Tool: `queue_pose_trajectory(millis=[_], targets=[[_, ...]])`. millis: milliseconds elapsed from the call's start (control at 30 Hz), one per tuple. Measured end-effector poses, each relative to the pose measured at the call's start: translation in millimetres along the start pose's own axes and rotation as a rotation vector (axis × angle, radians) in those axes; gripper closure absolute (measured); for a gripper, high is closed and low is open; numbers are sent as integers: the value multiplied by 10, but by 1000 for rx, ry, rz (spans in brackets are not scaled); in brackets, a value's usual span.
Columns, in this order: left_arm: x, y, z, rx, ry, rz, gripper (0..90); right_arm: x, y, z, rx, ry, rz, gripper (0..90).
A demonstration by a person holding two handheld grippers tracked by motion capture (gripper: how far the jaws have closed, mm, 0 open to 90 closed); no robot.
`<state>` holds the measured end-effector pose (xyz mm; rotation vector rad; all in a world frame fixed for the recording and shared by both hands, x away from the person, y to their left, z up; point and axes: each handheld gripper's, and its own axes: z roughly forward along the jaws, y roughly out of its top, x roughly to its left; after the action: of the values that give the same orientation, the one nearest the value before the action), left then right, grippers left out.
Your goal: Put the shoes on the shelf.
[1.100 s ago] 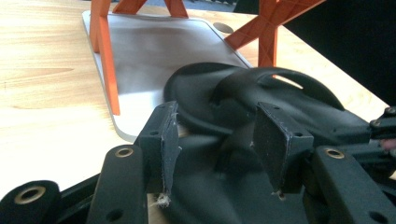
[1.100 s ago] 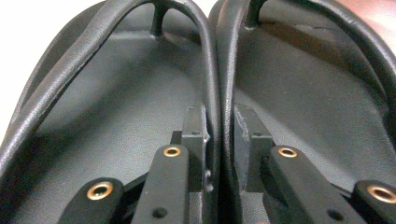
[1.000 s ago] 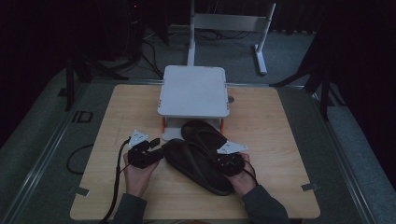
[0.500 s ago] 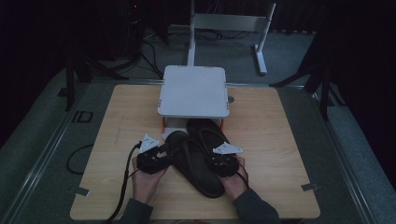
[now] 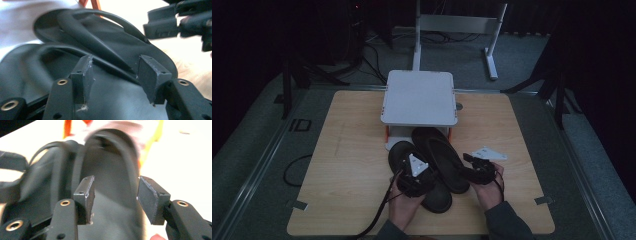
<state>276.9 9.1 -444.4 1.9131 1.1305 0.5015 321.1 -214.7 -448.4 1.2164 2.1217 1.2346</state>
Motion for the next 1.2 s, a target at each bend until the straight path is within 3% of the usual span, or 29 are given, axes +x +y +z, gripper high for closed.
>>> queue_pose_trajectory(millis=[67, 200, 300, 333, 533, 567, 600, 633, 700, 967, 1033, 1200], targets=[[-74, -12, 156, 21, 57, -39, 380, -200, -40, 3, 5, -26, 52, 475], [-116, 11, 319, 42, 98, -83, 299, -348, -73, 105, 33, -46, 88, 539], [-153, 35, 372, 57, 128, -79, 279, -381, -88, 178, 60, -31, 100, 608], [-186, 44, 415, 56, 143, -88, 276, -397, -89, 206, 63, -17, 110, 678], [-212, 53, 554, 88, 212, -110, 199, -415, -87, 210, 68, 34, 130, 733], [-205, 63, 624, 124, 212, -121, 199, -414, -92, 210, 69, 58, 130, 776], [-215, 73, 635, 124, 229, -116, 201, -410, -92, 210, 70, 60, 125, 791], [-215, 73, 635, 124, 229, -116, 226, -402, -88, 207, 72, 64, 121, 803], [-238, 81, 656, 129, 268, -92, 289, -387, -88, 192, 73, 70, 117, 808], [-160, 21, 540, 128, 266, -78, 492, -339, -82, 130, 55, 161, 80, 735], [-122, -3, 490, 135, 274, -68, 560, -320, -77, 131, 54, 146, 66, 735], [0, -52, 376, 153, 259, -39, 633, -346, -96, 139, 58, 141, 84, 735]])
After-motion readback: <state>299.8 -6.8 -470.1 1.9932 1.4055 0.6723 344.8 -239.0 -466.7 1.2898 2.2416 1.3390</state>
